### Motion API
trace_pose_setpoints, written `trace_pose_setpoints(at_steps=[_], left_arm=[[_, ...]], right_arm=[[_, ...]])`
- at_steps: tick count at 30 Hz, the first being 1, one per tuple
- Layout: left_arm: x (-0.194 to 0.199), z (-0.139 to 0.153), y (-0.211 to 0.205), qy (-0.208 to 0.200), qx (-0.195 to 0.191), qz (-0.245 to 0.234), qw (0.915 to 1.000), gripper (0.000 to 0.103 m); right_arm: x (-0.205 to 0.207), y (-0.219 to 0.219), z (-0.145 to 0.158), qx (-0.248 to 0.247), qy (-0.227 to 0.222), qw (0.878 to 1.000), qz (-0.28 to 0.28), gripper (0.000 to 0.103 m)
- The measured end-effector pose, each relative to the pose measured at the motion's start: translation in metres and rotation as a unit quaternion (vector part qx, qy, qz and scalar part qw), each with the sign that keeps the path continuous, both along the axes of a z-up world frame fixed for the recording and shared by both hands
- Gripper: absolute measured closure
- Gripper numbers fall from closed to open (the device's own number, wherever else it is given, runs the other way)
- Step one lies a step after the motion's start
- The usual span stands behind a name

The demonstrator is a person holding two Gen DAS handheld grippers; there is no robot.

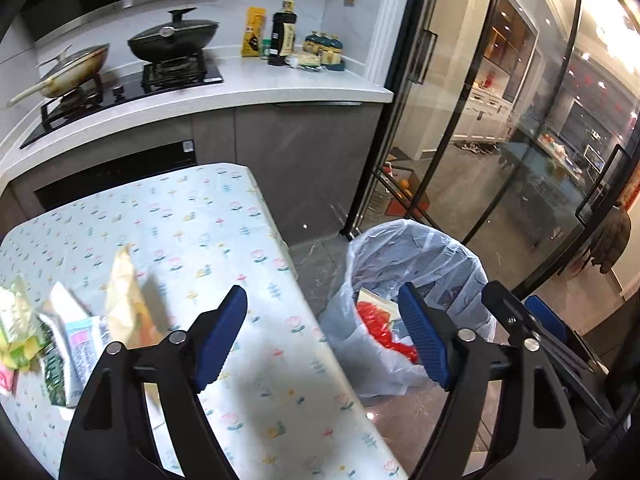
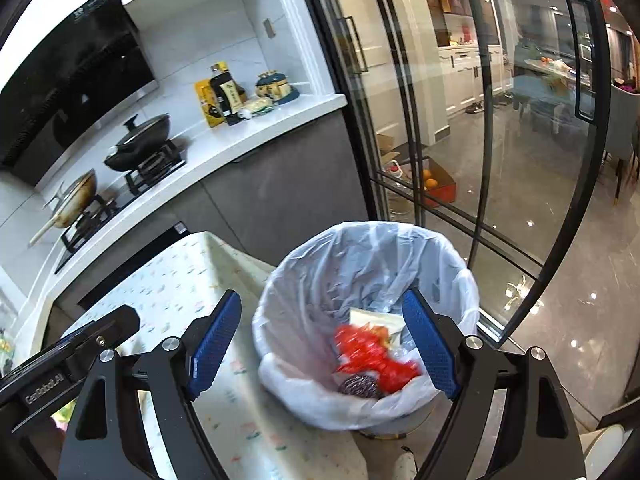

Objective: Collect trash
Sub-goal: 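Move both tools back over the table toward the remaining trash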

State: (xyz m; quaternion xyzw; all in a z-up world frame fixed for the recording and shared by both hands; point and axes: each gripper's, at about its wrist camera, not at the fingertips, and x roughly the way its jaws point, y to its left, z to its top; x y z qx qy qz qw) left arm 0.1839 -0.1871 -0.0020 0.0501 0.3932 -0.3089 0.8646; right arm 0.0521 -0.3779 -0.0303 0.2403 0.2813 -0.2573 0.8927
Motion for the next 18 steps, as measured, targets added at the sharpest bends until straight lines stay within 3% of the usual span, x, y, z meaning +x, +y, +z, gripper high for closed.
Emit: trace_pose_setpoints(at_steps=[18], left_arm=[[-0.025, 0.010, 0.118, -0.004, -0.013, 0.056, 0.9983, 0.024]], right_arm=[[-0.021, 0.111, 0.024, -0.012, -0.001, 0.998, 0.056, 0.023]])
